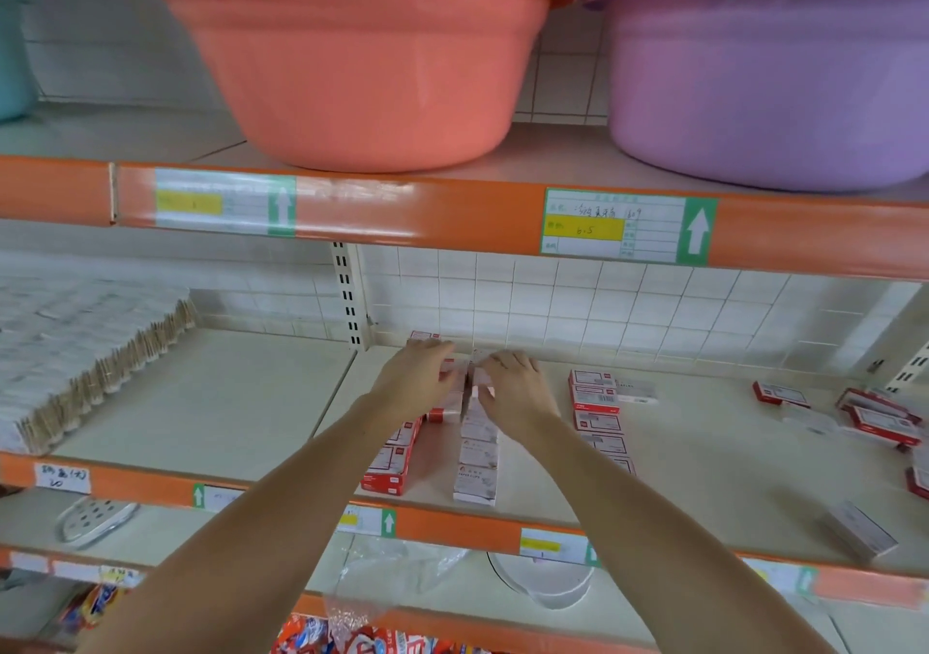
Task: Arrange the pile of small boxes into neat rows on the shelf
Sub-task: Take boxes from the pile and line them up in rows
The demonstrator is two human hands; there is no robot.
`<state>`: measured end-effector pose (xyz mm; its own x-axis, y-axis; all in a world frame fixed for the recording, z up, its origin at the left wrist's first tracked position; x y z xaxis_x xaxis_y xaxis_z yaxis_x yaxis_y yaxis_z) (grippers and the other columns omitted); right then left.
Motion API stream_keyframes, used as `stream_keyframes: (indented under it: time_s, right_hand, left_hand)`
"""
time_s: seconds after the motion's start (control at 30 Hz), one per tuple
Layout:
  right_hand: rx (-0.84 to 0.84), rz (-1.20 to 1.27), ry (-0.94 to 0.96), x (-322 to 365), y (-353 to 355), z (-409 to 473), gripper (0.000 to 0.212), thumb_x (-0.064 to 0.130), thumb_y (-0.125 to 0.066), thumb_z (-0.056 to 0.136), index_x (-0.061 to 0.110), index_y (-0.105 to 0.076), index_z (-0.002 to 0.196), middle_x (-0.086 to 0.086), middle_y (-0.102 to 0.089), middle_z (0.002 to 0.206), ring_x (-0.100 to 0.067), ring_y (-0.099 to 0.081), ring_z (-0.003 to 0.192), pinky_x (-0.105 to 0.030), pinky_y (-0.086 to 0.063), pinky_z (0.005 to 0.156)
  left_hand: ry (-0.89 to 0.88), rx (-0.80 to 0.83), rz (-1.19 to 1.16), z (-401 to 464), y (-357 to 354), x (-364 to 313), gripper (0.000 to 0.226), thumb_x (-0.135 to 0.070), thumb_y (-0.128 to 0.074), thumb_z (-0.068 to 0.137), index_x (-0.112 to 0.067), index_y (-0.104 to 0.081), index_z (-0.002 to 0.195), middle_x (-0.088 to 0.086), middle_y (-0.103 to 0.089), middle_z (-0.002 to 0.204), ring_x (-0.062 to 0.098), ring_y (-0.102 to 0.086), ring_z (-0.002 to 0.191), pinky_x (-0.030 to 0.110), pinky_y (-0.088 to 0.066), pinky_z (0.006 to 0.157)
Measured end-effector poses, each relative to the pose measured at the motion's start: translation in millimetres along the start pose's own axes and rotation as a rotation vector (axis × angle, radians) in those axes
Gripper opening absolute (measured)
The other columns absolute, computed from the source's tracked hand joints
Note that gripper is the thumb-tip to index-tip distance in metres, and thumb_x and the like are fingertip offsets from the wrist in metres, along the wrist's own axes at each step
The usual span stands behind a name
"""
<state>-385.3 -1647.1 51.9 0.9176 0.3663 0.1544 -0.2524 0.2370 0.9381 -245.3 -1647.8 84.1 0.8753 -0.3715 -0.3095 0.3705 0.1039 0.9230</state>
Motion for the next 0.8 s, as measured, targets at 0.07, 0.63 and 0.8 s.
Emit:
stream_keyframes:
  time_s: [0.07,0.63,0.8]
  right_hand:
    - [0.046,-0.01,-0.1,-26,8,-9,0.047,0.03,-0.054,0.094,0.015,-0.049,0.138,-0.005,-0.048,0.141,-0.026,-0.04,0.131,-0.039,-0.033,0.109]
    - [0.061,-0.006,-0.561,-239,81,-177,0.05,0.035,-0.055,0.094,0.016,-0.047,0.139,-0.004,-0.047,0.143,-0.026,-0.041,0.131,-0.039,-0.032,0.108]
    - [0.046,-0.009,-0.676,-298,107,-231,0.047,0.031,-0.056,0.091,0.015,-0.05,0.136,-0.005,-0.051,0.139,-0.028,-0.044,0.128,-0.038,-0.033,0.106]
  left_hand:
    - [-0.015,0.013,-0.01,6,-9,-17,0.041,-0.029,-0.053,0.097,-0.019,-0.053,0.137,0.004,-0.063,0.12,0.024,-0.057,0.107,0.039,-0.051,0.086]
    - [-0.372,0.224,0.033,60,-128,-256,0.048,-0.04,-0.05,0.099,-0.018,-0.046,0.142,0.005,-0.055,0.14,0.027,-0.049,0.127,0.041,-0.042,0.102]
    - [-0.454,0.263,0.023,64,-166,-330,0.053,-0.042,-0.05,0.099,-0.018,-0.043,0.146,0.005,-0.052,0.144,0.025,-0.044,0.133,0.037,-0.04,0.104]
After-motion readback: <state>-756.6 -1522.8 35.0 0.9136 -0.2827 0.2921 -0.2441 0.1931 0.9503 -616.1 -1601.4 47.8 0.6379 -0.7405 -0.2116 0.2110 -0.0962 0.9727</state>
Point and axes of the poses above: each hand's wrist, its own z-axis towards the middle knuckle, its own y-axis out of the back of the hand, x = y × z, the point moved 7 cm from there along z, towards the middle knuckle
